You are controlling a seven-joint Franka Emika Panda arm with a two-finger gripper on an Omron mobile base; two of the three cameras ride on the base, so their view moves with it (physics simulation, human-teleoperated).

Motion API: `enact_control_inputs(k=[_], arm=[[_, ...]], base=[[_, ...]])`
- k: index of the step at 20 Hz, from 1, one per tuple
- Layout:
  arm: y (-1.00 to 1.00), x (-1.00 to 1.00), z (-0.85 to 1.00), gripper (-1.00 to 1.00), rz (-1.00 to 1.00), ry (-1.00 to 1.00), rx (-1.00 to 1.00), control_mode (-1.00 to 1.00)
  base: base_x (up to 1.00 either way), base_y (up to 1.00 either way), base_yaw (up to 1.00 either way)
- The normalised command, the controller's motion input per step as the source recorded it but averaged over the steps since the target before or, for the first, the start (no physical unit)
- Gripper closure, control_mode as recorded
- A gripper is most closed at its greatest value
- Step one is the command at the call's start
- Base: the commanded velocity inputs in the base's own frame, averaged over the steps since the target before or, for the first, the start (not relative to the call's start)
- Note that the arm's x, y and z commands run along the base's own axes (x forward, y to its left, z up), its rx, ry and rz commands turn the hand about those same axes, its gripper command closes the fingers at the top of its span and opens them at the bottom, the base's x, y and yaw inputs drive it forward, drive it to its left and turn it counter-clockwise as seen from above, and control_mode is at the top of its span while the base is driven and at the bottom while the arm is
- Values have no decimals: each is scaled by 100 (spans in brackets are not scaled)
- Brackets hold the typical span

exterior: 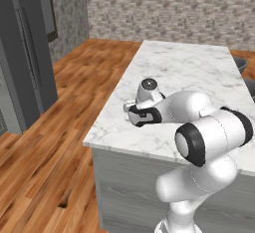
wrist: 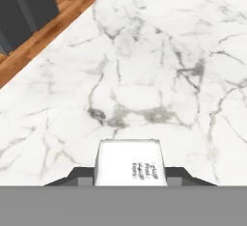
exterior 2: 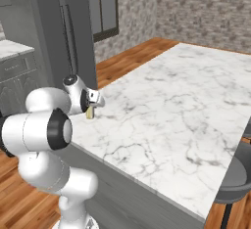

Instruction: Pick the boxed drink, boxed drink, can from the counter and place them in the open cabinet.

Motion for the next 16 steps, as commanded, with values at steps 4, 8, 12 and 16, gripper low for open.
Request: enact_control_inputs(k=[4, 8, 12, 16], arm=[[-1, -38, 53, 100, 0, -4, 0, -100], [0, -61, 49, 100, 0, -9, 0, -100], [-3, -54, 41, 100, 0, -9, 0, -100], [-12, -39, 45, 100, 0, -10, 0, -100]], base=[[0, 0, 0], [0, 0, 0], [0, 0, 0], [0, 0, 0]])
